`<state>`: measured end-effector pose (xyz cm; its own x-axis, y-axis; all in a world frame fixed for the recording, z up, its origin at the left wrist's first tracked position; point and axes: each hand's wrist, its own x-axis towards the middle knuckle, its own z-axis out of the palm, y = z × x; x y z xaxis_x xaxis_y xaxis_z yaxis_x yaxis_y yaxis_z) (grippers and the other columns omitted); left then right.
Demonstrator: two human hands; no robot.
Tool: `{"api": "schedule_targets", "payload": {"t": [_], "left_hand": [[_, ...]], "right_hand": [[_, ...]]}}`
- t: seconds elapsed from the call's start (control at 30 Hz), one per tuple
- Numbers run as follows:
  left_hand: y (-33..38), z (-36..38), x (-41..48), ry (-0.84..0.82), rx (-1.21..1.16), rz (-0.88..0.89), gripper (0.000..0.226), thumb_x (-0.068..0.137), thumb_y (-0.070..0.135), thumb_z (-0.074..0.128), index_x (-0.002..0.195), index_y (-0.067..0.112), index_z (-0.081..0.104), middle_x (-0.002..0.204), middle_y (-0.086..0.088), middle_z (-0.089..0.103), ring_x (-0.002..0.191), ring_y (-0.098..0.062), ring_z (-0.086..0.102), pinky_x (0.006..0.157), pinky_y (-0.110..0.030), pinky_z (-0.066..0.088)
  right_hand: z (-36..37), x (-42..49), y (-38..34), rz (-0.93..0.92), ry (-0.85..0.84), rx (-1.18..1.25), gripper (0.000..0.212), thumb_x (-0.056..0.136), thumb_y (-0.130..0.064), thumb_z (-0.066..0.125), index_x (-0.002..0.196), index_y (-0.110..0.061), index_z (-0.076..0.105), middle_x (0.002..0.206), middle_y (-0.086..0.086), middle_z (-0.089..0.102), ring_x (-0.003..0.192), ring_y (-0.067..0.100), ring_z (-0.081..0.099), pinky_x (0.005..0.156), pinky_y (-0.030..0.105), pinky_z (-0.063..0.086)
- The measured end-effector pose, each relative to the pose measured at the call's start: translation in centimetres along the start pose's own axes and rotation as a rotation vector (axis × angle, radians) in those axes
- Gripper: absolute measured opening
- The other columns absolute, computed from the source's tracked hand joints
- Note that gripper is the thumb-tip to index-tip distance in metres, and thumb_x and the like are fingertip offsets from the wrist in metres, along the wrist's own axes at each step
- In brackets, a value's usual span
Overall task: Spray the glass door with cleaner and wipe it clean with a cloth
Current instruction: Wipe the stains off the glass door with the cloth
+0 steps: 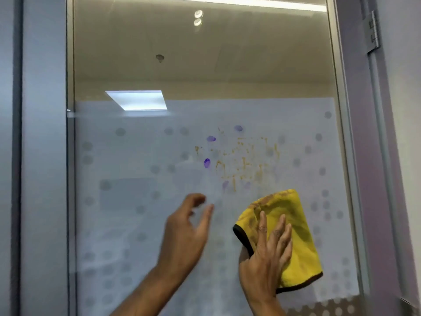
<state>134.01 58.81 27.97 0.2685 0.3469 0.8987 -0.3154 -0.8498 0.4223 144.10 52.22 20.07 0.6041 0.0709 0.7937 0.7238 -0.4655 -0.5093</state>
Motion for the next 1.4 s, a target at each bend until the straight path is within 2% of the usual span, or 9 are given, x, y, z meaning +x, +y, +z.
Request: {"api": "schedule_targets", "payload": {"t": [0.07,0.13,0.3,0.47,0.7,0.93,1.07,1.17,1.4], "left_hand": [[-2.1,-2.8,1.6,0.183,0.212,0.219,0.026,0.097,0.026,0.067,0.12,0.014,0.071,0.121,0.0,0.075,0.119,-0.013,0.068,0.104,-0.021,0.046],[-4.5,-5.3,3.7,0.234,0.406,0.327,0.044,0.1,0.026,0.059,0.137,0.003,0.062,0.148,-0.013,0.061,0.146,-0.026,0.048,0.121,-0.035,0.032],[-8.5,-7.4,7.0,0.213,0.739,0.239,0.07,0.107,0.046,0.03,0.165,0.007,0.02,0.177,-0.012,0.008,0.165,-0.024,-0.002,0.133,-0.051,0.001],[-10.2,-7.0,7.6,0.292,0.842,0.313,0.07,0.109,0.05,0.025,0.165,0.008,0.02,0.176,-0.014,0.011,0.165,-0.028,0.003,0.133,-0.051,0.004],[-10.2,-7.1,7.6,0.32,0.862,0.355,0.066,0.109,0.046,0.029,0.165,0.011,0.025,0.175,-0.018,0.014,0.164,-0.031,0.006,0.132,-0.053,0.006],[-10.1,-6.6,7.5,0.343,0.861,0.322,0.065,0.109,0.049,0.025,0.166,0.015,0.025,0.176,-0.014,0.012,0.165,-0.03,0.004,0.132,-0.052,0.004],[-10.0,-6.2,7.4,0.36,0.86,0.305,0.067,0.11,0.051,0.022,0.166,0.016,0.023,0.177,-0.014,0.01,0.164,-0.032,0.004,0.131,-0.055,0.005],[-10.0,-6.2,7.4,0.354,0.866,0.301,0.067,0.109,0.05,0.024,0.166,0.016,0.022,0.177,-0.014,0.008,0.164,-0.032,0.003,0.131,-0.056,0.006],[-9.4,-5.3,7.3,0.393,0.828,0.236,0.064,0.109,0.047,0.029,0.166,0.018,0.023,0.177,-0.013,0.01,0.164,-0.032,0.004,0.131,-0.057,0.006]], "right_hand": [[-1.4,1.2,5.1,0.072,0.281,-0.149,0.09,0.073,-0.031,0.045,0.161,-0.019,0.031,0.171,0.023,0.016,0.155,0.05,0.018,0.119,0.066,0.026],[-1.1,2.1,5.0,0.082,0.234,-0.1,0.087,0.075,-0.032,0.044,0.161,-0.019,0.032,0.171,0.023,0.016,0.155,0.05,0.017,0.119,0.066,0.024],[0.4,3.4,3.5,0.078,0.324,-0.149,0.089,0.075,-0.024,0.057,0.161,-0.022,0.033,0.171,0.023,0.018,0.154,0.051,0.018,0.12,0.067,0.023],[1.0,3.6,-2.1,-0.101,0.34,-0.043,0.107,0.053,-0.029,0.051,0.16,-0.027,0.036,0.171,0.019,0.018,0.157,0.047,0.014,0.122,0.066,0.019],[2.8,1.3,-4.3,-0.408,0.231,-0.124,0.11,0.057,-0.028,0.048,0.163,-0.03,0.023,0.173,0.014,0.014,0.159,0.042,0.012,0.125,0.059,0.013],[-1.4,5.3,5.2,-0.072,0.381,-0.137,0.087,0.086,-0.044,0.058,0.163,-0.021,0.025,0.173,0.017,0.012,0.159,0.039,0.013,0.124,0.061,0.019],[-2.5,8.5,4.1,0.001,0.448,-0.062,0.081,0.088,-0.051,0.046,0.162,-0.022,0.031,0.172,0.018,0.017,0.158,0.044,0.015,0.124,0.062,0.018],[-3.3,11.2,0.2,0.071,0.465,0.011,0.082,0.079,-0.034,0.048,0.16,-0.025,0.036,0.171,0.02,0.019,0.156,0.047,0.016,0.124,0.062,0.017],[-1.0,10.6,-9.6,-0.294,0.363,-0.049,0.099,0.065,-0.029,0.051,0.161,-0.028,0.031,0.173,0.019,0.012,0.158,0.046,0.008,0.124,0.063,0.015]]}}
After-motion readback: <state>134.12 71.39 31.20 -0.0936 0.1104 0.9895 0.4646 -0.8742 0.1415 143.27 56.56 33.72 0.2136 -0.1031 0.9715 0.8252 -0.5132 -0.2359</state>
